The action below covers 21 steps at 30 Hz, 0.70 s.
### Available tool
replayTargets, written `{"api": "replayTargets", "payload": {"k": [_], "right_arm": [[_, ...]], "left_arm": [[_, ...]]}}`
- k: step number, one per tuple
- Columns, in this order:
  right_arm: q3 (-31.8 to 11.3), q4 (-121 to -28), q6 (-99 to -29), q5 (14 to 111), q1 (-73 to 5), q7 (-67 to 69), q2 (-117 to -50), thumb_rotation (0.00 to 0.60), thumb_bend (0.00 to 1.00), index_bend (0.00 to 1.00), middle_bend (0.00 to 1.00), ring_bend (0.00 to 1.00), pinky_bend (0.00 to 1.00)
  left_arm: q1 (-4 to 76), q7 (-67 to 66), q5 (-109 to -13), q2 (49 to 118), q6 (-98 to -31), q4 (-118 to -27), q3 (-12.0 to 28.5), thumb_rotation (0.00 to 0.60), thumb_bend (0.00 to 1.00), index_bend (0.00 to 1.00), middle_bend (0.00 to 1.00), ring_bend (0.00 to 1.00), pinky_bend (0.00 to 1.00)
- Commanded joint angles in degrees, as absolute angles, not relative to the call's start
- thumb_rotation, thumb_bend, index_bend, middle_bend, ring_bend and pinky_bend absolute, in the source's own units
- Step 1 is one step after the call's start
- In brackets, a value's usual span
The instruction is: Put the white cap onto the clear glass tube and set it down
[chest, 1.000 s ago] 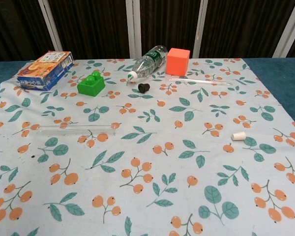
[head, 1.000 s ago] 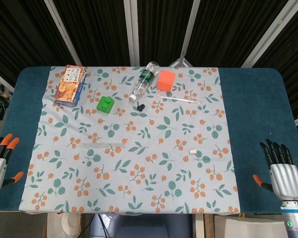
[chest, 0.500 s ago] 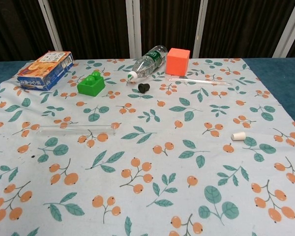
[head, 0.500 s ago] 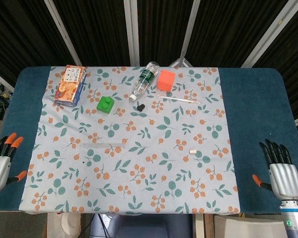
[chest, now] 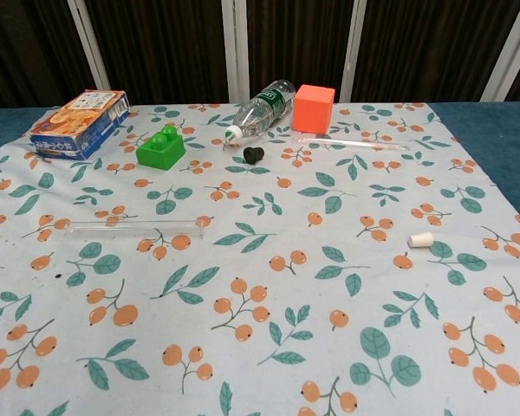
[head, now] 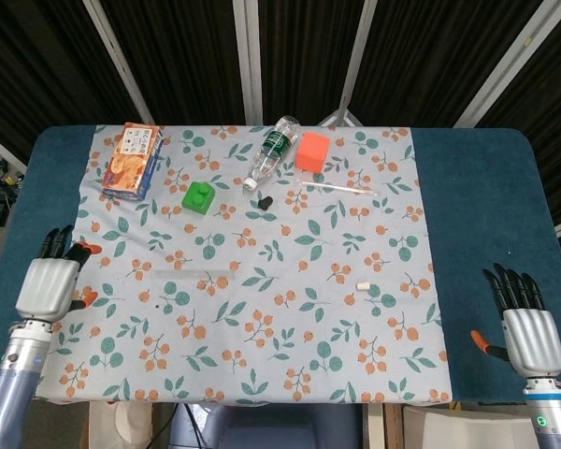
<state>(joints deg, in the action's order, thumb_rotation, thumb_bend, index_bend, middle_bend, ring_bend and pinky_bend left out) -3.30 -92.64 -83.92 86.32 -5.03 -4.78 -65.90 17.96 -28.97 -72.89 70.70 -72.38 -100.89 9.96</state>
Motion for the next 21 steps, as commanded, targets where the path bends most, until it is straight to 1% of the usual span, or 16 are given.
{"api": "replayTargets", "payload": {"k": [1, 3, 7, 8, 12, 13, 16, 21], "right_arm": [[-3.26, -92.51, -83.88, 86.42, -5.09, -4.31, -65.91, 0.600, 0.24, 0.00, 0.00, 0.00, 0.00], [-3.28, -92.50, -83.83, 86.42, -5.11, -3.86, -65.83, 0.600, 0.24, 0.00, 0.00, 0.00, 0.00], [-3.20, -92.46, -83.77, 86.66, -5.18, -3.11, -65.75, 0.600, 0.24, 0.00, 0.00, 0.00, 0.00], [-3.15, -92.44, -83.68, 86.65, -5.17, -2.78, -65.76, 0.600, 0.24, 0.00, 0.00, 0.00, 0.00], [-3.16, -92.31, -83.50, 86.56, -5.23, -2.17, -65.61, 0.600, 0.24, 0.00, 0.00, 0.00, 0.00], [-3.22, -92.39, -83.38, 86.41, -5.27, -1.83, -65.52, 0.600, 0.24, 0.00, 0.00, 0.00, 0.00], [-3.21, -92.41, -83.24, 86.39, -5.33, -1.44, -65.34, 0.600, 0.24, 0.00, 0.00, 0.00, 0.00], [-3.18, -92.47, -83.12, 86.33, -5.35, -1.07, -65.23, 0.600, 0.24, 0.00, 0.00, 0.00, 0.00]], "left_arm": [[22.69, -35.35, -67.78, 76.15, -69.18, -100.03, 12.44, 0.600, 0.17, 0.33, 0.31, 0.05, 0.00], [24.54, -38.10, -65.73, 79.15, -68.47, -98.41, 12.94, 0.600, 0.19, 0.35, 0.31, 0.05, 0.00], [28.53, -44.48, -59.78, 86.38, -66.90, -94.77, 13.43, 0.600, 0.24, 0.42, 0.32, 0.05, 0.00], [30.02, -46.59, -58.86, 89.08, -66.33, -93.42, 13.17, 0.600, 0.26, 0.42, 0.32, 0.05, 0.00], [32.35, -50.36, -56.38, 95.01, -67.88, -89.02, 13.40, 0.600, 0.26, 0.42, 0.34, 0.06, 0.00], [33.20, -51.31, -55.63, 97.02, -68.09, -87.28, 13.48, 0.600, 0.26, 0.42, 0.36, 0.06, 0.00], [34.44, -52.17, -53.98, 100.09, -68.54, -84.89, 13.83, 0.600, 0.27, 0.42, 0.41, 0.06, 0.00], [35.94, -52.84, -53.03, 102.56, -68.75, -82.83, 13.80, 0.600, 0.30, 0.42, 0.42, 0.06, 0.00]]}}
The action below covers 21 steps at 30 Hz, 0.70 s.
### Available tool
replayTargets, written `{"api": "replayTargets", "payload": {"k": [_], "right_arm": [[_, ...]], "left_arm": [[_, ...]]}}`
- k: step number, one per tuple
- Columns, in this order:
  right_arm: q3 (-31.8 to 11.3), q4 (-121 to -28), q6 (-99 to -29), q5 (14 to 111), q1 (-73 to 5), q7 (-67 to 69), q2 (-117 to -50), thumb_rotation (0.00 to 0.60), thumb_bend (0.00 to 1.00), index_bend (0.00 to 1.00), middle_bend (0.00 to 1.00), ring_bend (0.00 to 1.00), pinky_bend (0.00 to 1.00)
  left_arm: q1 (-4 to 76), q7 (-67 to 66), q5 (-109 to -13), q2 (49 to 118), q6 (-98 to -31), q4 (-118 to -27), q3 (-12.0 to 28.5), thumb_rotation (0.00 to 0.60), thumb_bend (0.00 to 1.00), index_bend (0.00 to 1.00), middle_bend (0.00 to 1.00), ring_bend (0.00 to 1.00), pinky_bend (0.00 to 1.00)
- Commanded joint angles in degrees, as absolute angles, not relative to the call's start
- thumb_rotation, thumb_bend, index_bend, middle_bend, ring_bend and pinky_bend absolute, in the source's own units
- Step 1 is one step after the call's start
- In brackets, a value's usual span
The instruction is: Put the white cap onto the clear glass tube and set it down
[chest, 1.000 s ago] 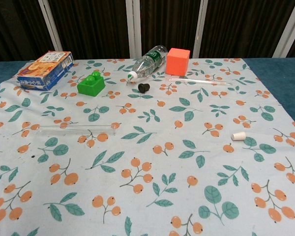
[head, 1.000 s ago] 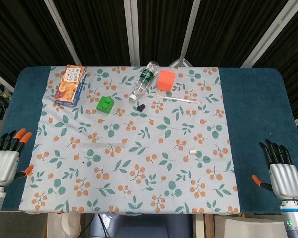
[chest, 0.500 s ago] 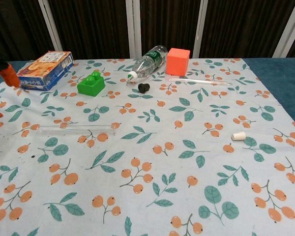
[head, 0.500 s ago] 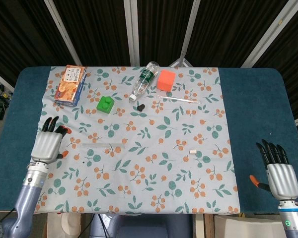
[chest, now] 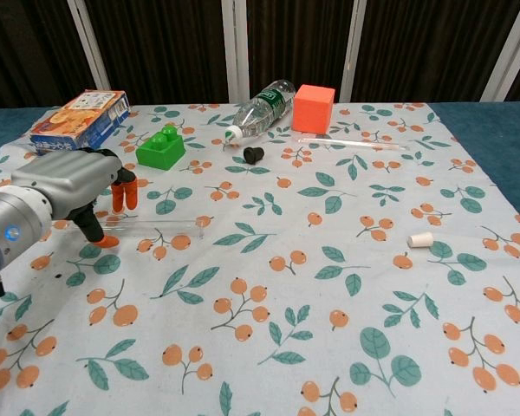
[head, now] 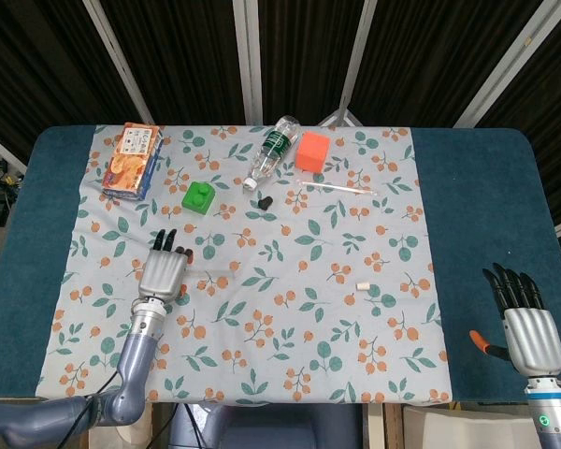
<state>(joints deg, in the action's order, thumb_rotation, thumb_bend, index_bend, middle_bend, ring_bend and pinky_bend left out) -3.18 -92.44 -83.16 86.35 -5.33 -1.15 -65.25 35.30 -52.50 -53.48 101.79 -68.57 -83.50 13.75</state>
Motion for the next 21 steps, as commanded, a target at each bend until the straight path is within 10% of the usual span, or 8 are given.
{"api": "replayTargets", "payload": {"k": [1, 21], "right_arm": [[-3.18, -92.47, -83.09, 86.30, -5.36, -1.00, -65.21, 0.600, 0.24, 0.00, 0.00, 0.00, 0.00], [-3.11, -93.09, -82.63, 85.67, -5.34, -1.04, -65.17, 0.600, 0.24, 0.00, 0.00, 0.00, 0.00]], "left_arm": [[36.26, -52.87, -52.90, 102.98, -68.71, -82.50, 13.74, 0.600, 0.31, 0.42, 0.42, 0.06, 0.00], [38.49, -52.87, -48.46, 104.47, -68.23, -79.27, 13.88, 0.600, 0.37, 0.46, 0.45, 0.06, 0.00]]}}
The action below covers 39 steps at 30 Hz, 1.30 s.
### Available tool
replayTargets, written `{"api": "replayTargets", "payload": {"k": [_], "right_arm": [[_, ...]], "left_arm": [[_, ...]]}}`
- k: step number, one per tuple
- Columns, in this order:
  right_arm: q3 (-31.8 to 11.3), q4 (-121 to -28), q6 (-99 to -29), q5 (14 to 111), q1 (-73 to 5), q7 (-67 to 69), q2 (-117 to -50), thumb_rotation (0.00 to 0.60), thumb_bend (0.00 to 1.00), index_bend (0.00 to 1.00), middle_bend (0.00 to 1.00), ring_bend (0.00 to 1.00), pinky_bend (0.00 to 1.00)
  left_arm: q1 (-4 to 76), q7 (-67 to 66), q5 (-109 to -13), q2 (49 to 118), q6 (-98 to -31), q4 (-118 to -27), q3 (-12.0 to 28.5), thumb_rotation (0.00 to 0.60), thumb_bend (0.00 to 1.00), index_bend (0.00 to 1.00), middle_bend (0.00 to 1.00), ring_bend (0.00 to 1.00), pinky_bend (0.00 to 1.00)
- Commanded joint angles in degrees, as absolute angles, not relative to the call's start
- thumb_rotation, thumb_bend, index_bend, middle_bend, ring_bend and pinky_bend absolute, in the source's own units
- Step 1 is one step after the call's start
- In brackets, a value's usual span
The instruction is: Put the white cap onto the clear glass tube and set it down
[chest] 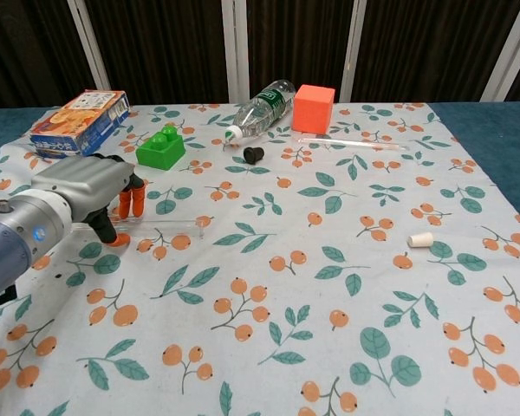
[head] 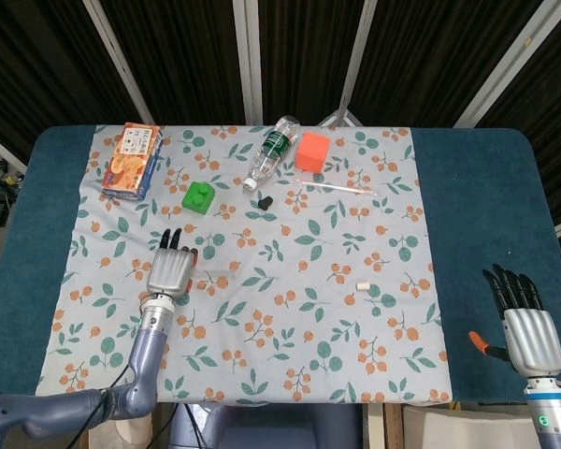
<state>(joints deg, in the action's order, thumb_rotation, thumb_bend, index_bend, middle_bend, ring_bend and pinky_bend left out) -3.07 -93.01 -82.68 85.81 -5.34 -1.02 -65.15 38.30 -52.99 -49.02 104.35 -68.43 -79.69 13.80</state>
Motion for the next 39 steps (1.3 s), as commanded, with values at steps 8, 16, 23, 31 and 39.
{"api": "replayTargets", "payload": {"k": [8, 16, 23, 31, 39], "right_arm": [[-3.21, -93.24, -82.54, 85.39, -5.38, -1.29, -65.20, 0.600, 0.24, 0.00, 0.00, 0.00, 0.00], [-3.19, -93.28, -82.49, 85.26, -5.35, -1.34, -65.21, 0.600, 0.24, 0.00, 0.00, 0.00, 0.00], [-3.06, -93.31, -82.49, 85.37, -5.31, -1.58, -65.18, 0.600, 0.24, 0.00, 0.00, 0.00, 0.00], [-3.39, -94.07, -81.43, 84.17, -5.69, -2.33, -65.10, 0.600, 0.24, 0.00, 0.00, 0.00, 0.00], [-4.26, -94.59, -79.83, 83.67, -7.25, -4.17, -65.36, 0.600, 0.24, 0.00, 0.00, 0.00, 0.00]], "left_arm": [[39.03, -51.86, -47.92, 104.56, -68.12, -79.06, 13.58, 0.600, 0.45, 0.51, 0.49, 0.07, 0.00], [39.13, -50.28, -49.09, 104.14, -68.38, -79.91, 12.98, 0.600, 0.61, 0.54, 0.52, 0.08, 0.00], [38.88, -45.51, -53.51, 102.78, -68.73, -81.54, 12.29, 0.600, 0.66, 0.56, 0.53, 0.09, 0.00], [38.41, -35.27, -62.10, 100.87, -67.93, -80.57, 10.58, 0.600, 0.67, 0.56, 0.53, 0.09, 0.00], [38.00, -24.92, -69.31, 99.80, -68.39, -77.93, 9.85, 0.600, 0.67, 0.56, 0.53, 0.09, 0.00]]}}
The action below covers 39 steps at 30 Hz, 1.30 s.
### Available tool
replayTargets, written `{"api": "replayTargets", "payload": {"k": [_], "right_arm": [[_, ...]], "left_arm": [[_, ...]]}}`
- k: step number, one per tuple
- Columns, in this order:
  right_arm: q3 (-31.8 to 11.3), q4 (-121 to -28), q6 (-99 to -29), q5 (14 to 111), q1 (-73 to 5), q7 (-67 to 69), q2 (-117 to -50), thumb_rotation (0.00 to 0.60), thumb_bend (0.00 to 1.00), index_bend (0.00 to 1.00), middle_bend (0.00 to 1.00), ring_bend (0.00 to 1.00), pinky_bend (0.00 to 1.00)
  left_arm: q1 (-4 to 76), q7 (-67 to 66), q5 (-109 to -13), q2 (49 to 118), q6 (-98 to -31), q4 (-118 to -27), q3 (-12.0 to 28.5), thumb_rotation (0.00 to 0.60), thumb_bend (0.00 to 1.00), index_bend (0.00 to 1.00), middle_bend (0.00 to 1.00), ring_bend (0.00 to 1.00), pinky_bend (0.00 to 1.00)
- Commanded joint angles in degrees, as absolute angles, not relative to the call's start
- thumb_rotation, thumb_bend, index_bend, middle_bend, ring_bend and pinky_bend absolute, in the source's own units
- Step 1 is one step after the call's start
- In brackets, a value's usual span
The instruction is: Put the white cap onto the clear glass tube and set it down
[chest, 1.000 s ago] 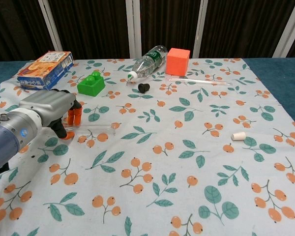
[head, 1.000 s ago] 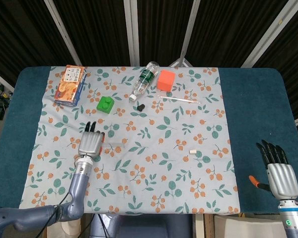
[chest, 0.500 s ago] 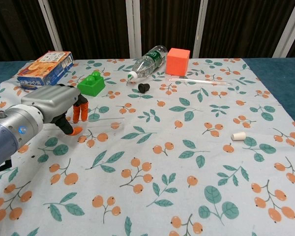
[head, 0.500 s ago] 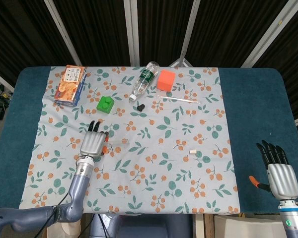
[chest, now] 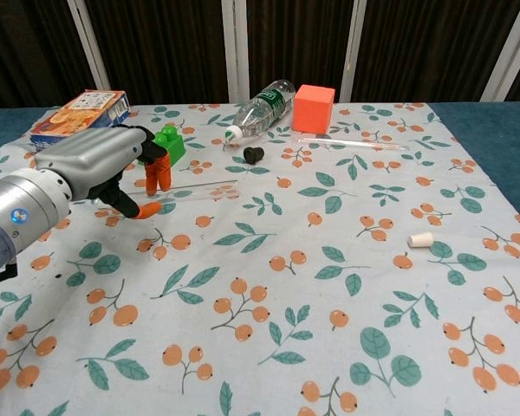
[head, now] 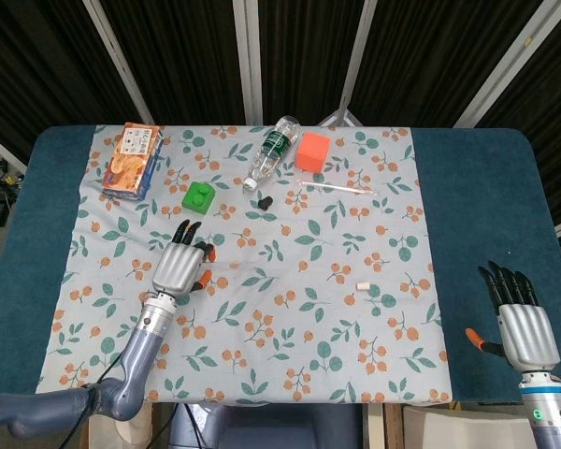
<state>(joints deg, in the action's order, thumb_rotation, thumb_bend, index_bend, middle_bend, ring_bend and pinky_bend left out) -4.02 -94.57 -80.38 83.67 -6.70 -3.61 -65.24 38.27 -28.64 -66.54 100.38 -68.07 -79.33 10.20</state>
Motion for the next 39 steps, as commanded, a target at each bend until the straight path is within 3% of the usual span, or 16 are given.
{"api": "replayTargets", "payload": {"k": [1, 6, 11, 17, 27, 39], "right_arm": [[-4.40, -94.49, -79.36, 83.84, -7.75, -4.56, -65.45, 0.600, 0.24, 0.00, 0.00, 0.00, 0.00], [-5.54, -93.57, -76.13, 84.36, -10.93, -5.10, -66.30, 0.600, 0.24, 0.04, 0.00, 0.00, 0.00], [-6.50, -90.44, -71.93, 84.95, -14.94, -6.72, -68.46, 0.600, 0.24, 0.21, 0.02, 0.00, 0.00], [-7.32, -87.24, -66.88, 83.35, -18.99, -8.78, -72.77, 0.600, 0.24, 0.33, 0.06, 0.00, 0.00], [-7.87, -82.54, -63.03, 81.66, -23.58, -13.23, -80.79, 0.600, 0.24, 0.43, 0.12, 0.00, 0.00], [-8.45, -78.67, -60.37, 78.40, -26.94, -16.97, -87.43, 0.600, 0.24, 0.48, 0.14, 0.00, 0.00]], "left_arm": [[37.92, -23.56, -70.02, 99.66, -68.57, -77.51, 9.93, 0.600, 0.67, 0.56, 0.53, 0.09, 0.00], [37.74, -18.41, -73.00, 98.62, -69.18, -75.85, 10.07, 0.600, 0.68, 0.56, 0.53, 0.09, 0.00], [37.63, -15.13, -75.01, 97.24, -69.65, -75.25, 10.27, 0.600, 0.68, 0.56, 0.53, 0.09, 0.00], [37.47, -12.15, -77.27, 94.95, -70.71, -76.40, 10.75, 0.600, 0.68, 0.56, 0.53, 0.09, 0.00], [37.27, -10.94, -78.43, 91.11, -71.18, -80.36, 11.80, 0.600, 0.68, 0.56, 0.54, 0.09, 0.00], [36.89, -11.59, -79.02, 89.11, -71.24, -83.48, 11.63, 0.600, 0.68, 0.56, 0.54, 0.09, 0.00]]}}
